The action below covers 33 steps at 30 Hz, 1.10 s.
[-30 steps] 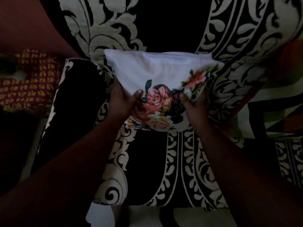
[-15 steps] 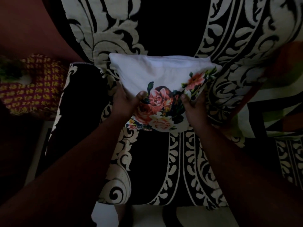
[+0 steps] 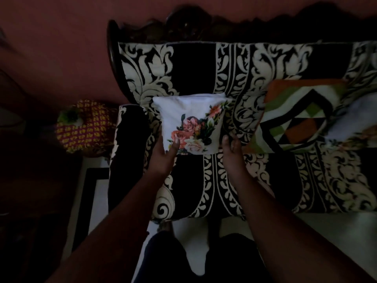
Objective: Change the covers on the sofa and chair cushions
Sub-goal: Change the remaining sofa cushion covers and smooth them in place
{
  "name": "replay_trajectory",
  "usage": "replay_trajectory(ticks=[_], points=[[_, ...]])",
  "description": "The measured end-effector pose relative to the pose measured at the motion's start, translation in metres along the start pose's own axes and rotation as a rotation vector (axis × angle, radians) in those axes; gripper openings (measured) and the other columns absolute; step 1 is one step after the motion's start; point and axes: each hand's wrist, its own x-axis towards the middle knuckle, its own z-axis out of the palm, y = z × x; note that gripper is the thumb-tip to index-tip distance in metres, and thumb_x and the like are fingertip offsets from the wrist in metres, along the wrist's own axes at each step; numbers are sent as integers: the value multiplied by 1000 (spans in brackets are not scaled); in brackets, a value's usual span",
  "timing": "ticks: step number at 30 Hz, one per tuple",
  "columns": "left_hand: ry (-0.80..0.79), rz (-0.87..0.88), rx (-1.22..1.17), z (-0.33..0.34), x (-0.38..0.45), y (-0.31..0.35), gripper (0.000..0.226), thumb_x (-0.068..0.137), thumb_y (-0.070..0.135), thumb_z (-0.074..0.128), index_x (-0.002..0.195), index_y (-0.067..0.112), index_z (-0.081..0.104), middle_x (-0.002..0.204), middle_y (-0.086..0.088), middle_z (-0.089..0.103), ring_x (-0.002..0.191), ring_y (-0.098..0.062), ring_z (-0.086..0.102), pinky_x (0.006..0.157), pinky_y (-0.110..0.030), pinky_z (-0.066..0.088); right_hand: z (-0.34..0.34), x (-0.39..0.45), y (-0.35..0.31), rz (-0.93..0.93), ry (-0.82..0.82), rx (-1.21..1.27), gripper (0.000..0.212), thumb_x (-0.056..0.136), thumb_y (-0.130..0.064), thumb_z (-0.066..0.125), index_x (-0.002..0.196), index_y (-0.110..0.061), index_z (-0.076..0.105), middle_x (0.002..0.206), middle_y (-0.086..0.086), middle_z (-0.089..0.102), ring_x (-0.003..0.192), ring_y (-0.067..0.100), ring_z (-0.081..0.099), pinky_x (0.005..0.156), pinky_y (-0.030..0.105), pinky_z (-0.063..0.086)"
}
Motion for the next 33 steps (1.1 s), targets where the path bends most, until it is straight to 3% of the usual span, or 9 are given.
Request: replay_trajectory(ticks=[7,10,13,17,20,23,25,28,33], points=[[-214,-36,37,-41,-49,38,89,83,77,62,157,37,32,158,9,42,142,-13,44,115,-42,40,-26,-133,-37,-92,133,88,75,97,-64,43,159,-28,20,165,0,23,148,22,31,110,34,32],[-307,7,51,-42,-70,98,83,97,59,57,162,21,22,153,7,38,139,-13,40,101,-22,38,-37,-175,-51,-129,219,118,74,97,-63,44,158,-25,24,164,1,27,147,24,33,109,33,34],[-402,115,116,-29,-95,147,74,100,53,55,158,17,28,139,3,49,130,-12,45,103,-27,35,-60,-217,-61,-147,295,147,84,92,-71,41,160,-25,22,164,3,26,147,26,32,116,42,33],[-564,201,98,2,-141,192,106,78,81,57,161,24,22,162,3,34,145,-18,38,117,-43,36,-113,-263,-66,-188,426,183,77,94,-70,41,157,-29,26,162,5,32,144,29,37,106,36,37],[-651,268,68,33,-175,213,79,96,57,57,159,20,28,154,6,39,137,-11,40,105,-25,37,-157,-291,-66,-236,524,184,73,98,-64,40,159,-26,24,162,5,31,144,29,36,101,32,34],[-719,345,113,75,-221,235,77,96,59,57,158,23,29,149,12,39,136,-11,40,98,-16,40,-214,-326,-56,-278,612,205,72,99,-64,39,158,-26,25,161,6,33,143,30,38,106,35,37],[-763,385,126,110,-256,252,86,91,67,59,160,25,28,151,14,38,137,-13,42,103,-27,42,-258,-350,-43,-294,668,217,69,99,-63,40,157,-25,28,160,6,34,142,29,38,106,34,36],[-830,396,143,165,-314,271,84,96,61,55,162,25,19,138,9,52,124,-14,54,89,-34,47,-327,-387,-17,-297,745,221,69,99,-62,42,155,-23,31,159,7,36,141,28,40,106,31,34],[-936,486,150,250,-402,283,89,90,71,56,161,30,23,164,5,28,150,-22,30,118,-45,34,-430,-437,37,-281,836,263,83,84,-82,44,148,-29,38,151,1,47,136,23,47,113,46,40]])
